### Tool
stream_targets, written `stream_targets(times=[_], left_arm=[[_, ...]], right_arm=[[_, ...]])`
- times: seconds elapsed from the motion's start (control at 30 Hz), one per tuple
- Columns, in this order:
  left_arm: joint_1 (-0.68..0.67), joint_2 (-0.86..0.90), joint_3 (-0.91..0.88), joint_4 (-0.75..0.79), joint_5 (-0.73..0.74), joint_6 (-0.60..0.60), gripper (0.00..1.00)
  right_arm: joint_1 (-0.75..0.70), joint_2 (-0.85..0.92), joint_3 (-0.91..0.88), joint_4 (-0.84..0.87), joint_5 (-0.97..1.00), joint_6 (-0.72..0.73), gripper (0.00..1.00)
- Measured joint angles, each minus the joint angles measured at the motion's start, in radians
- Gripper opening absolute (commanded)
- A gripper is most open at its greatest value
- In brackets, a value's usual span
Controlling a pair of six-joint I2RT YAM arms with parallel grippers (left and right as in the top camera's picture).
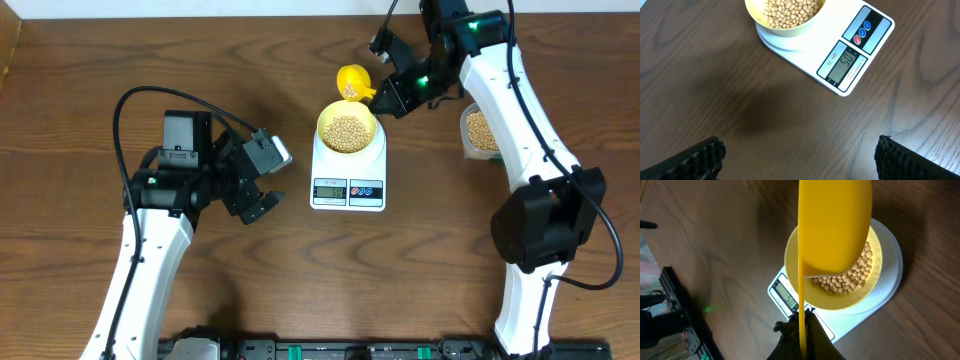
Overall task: Scoop item into bowl and weigh 50g on scale
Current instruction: 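Move the scoop right back over the soybean tub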
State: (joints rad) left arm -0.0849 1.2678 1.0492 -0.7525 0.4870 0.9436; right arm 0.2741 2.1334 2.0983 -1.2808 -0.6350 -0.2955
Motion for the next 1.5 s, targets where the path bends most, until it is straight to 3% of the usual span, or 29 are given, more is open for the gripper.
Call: stream_targets(times=[0.17, 0.33, 0.6, 0.9, 1.17, 1.5], left_arm=[[0.000, 0.000, 0.000, 0.000, 0.000, 0.000, 0.98], [0.000, 0.000, 0.000, 0.000, 0.000, 0.000, 0.98], [0.000, 0.000, 0.000, 0.000, 0.000, 0.000, 0.98], [0.000, 0.000, 0.000, 0.000, 0.000, 0.000, 0.97], [0.000, 0.000, 0.000, 0.000, 0.000, 0.000, 0.97], [0.000, 0.000, 0.000, 0.000, 0.000, 0.000, 0.98]], right_arm=[[-0.001, 0.000, 0.000, 0.000, -0.009, 0.000, 0.01], [-0.032, 0.000, 0.000, -0.010, -0.140, 0.000, 0.01], [-0.202, 0.000, 0.001, -0.035, -0.374, -0.008, 0.01], [-0.364, -0.009, 0.003, -0.193, -0.443, -0.061, 0.01], [-0.497, -0.101, 0.003, -0.236, -0.278, -0.033, 0.01], [-0.486, -0.119, 0.012, -0.277, 0.146, 0.059, 0.01]])
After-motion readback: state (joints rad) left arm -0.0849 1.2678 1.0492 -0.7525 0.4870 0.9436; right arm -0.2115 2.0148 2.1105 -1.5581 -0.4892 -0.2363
